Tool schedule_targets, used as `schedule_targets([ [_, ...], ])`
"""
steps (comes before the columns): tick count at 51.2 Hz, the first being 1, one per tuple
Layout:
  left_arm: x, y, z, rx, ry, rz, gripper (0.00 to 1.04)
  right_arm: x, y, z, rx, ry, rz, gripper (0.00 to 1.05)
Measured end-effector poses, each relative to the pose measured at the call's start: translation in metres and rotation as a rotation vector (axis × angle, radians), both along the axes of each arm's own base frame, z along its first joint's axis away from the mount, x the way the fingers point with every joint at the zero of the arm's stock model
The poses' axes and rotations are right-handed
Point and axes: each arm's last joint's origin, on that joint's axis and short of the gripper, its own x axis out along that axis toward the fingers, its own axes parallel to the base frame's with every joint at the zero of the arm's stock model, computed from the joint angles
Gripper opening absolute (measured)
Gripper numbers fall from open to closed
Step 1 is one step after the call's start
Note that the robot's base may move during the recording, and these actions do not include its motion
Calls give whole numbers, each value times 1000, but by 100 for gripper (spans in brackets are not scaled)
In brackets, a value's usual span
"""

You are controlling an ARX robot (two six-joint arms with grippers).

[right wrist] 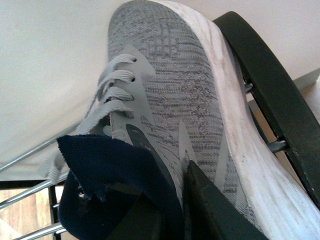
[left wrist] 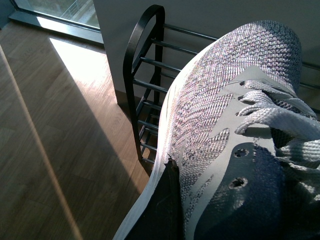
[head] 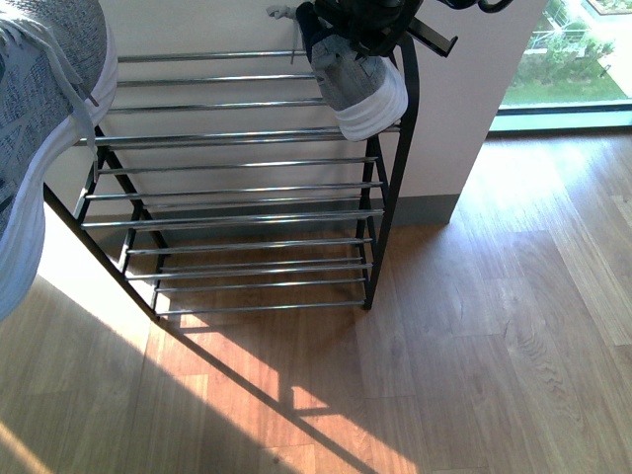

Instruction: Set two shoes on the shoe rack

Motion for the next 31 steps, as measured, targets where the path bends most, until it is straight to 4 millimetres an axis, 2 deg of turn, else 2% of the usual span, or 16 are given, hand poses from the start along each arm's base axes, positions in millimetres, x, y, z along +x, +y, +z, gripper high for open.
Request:
schedule_targets([
  [6, 0, 0, 0, 0, 0, 0, 2, -9, -3, -2, 3, -30, 53, 35],
  [17, 0, 0, 0, 0, 0, 0, 2, -42, -15, 12, 2, -74, 150, 63],
  [22, 0, 0, 0, 0, 0, 0, 2, -75, -27, 33, 8, -136, 236, 82],
  [26, 0, 0, 0, 0, 0, 0, 2, -111, -43, 54, 5, -202, 317, 97],
  [31, 0, 0, 0, 0, 0, 0, 2, -155, -67, 69, -33, -268, 402, 95],
])
